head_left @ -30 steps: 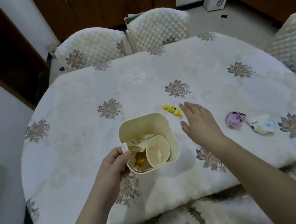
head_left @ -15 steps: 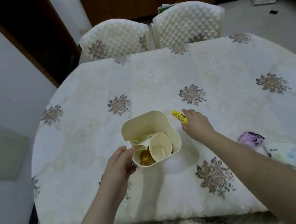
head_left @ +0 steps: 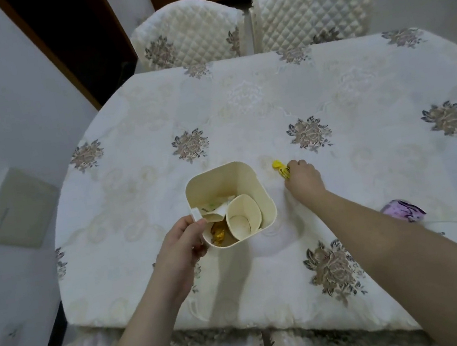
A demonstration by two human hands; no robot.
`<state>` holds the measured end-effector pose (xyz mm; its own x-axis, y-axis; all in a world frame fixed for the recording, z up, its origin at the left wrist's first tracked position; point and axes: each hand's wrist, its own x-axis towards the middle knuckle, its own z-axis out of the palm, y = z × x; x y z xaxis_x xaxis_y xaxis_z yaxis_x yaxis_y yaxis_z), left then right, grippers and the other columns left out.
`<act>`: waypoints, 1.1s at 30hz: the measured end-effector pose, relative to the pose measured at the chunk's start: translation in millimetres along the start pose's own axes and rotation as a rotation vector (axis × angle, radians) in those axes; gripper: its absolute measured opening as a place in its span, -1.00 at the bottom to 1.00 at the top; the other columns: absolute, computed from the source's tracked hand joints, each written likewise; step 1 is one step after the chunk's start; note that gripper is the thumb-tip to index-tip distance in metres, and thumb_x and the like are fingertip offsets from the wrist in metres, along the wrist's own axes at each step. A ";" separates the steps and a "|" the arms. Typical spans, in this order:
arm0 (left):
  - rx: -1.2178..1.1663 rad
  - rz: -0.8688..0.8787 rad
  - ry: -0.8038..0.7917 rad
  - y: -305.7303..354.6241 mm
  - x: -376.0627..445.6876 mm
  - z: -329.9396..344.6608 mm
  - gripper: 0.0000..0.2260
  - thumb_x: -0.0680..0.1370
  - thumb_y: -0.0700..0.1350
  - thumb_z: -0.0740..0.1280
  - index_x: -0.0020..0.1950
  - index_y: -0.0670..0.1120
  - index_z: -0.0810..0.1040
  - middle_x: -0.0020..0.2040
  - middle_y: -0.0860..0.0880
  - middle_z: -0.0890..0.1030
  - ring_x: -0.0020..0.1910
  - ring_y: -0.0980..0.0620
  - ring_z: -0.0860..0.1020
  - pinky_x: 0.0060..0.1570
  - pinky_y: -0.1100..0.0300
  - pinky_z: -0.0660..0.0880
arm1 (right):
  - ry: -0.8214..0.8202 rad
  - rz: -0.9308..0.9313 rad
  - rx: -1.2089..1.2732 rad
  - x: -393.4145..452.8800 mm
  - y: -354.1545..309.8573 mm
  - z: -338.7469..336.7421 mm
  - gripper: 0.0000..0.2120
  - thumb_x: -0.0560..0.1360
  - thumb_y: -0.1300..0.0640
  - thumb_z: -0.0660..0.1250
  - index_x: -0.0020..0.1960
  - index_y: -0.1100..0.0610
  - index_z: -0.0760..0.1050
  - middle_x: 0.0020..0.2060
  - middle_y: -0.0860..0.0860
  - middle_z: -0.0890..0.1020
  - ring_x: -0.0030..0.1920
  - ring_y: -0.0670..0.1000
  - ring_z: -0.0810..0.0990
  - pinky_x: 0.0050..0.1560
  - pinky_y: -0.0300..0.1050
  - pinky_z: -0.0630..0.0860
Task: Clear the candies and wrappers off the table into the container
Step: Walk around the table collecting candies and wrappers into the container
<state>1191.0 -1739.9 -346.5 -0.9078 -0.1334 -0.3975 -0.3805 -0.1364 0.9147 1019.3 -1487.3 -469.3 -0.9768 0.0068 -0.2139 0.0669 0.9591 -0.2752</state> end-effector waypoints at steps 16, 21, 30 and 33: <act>0.014 -0.012 0.084 -3.1 -18.1 4.6 -0.81 0.45 -0.07 0.37 -0.38 0.05 0.54 -0.49 0.10 0.37 -0.46 0.11 0.32 -0.35 0.18 0.26 | -0.105 0.034 1.192 -128.6 -21.9 -101.8 -0.82 0.47 0.18 0.41 0.07 0.13 0.61 -0.23 0.03 0.66 -0.35 -0.14 0.56 -0.31 -0.31 0.51; 0.054 0.002 0.024 -10.2 -25.2 7.4 -0.77 0.50 -0.11 0.36 -0.36 0.05 0.55 -0.49 0.13 0.39 -0.47 0.14 0.34 -0.40 0.26 0.31 | -0.209 -0.080 0.978 -171.2 -57.6 -114.2 -0.90 0.43 0.20 0.44 -0.07 0.10 0.65 -0.36 -0.02 0.64 -0.49 -0.12 0.56 -0.38 -0.31 0.49; 0.050 0.020 -0.108 -7.1 -46.1 -9.7 -0.79 0.55 -0.14 0.35 -0.29 -0.04 0.50 -0.46 0.10 0.36 -0.42 0.09 0.31 -0.42 0.28 0.30 | -0.020 -0.132 0.821 -205.0 -90.7 -110.4 -0.87 0.49 0.00 0.36 0.02 -0.10 0.62 -0.19 -0.24 0.65 -0.17 -0.32 0.59 -0.15 -0.50 0.43; 0.046 0.032 -0.157 -3.2 -51.5 -15.4 -0.76 0.47 -0.05 0.36 -0.41 0.09 0.55 -0.46 0.12 0.36 -0.43 0.10 0.31 -0.41 0.28 0.30 | 0.067 -0.102 0.779 -223.2 -72.3 -117.9 -0.88 0.51 -0.01 0.32 0.00 -0.13 0.61 -0.16 -0.24 0.66 -0.12 -0.34 0.57 -0.17 -0.53 0.41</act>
<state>1241.6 -1747.7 -330.1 -0.9347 0.0183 -0.3550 -0.3551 -0.0895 0.9305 1208.4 -1524.7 -291.1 -0.9944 -0.0295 -0.1018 0.0751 0.4812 -0.8734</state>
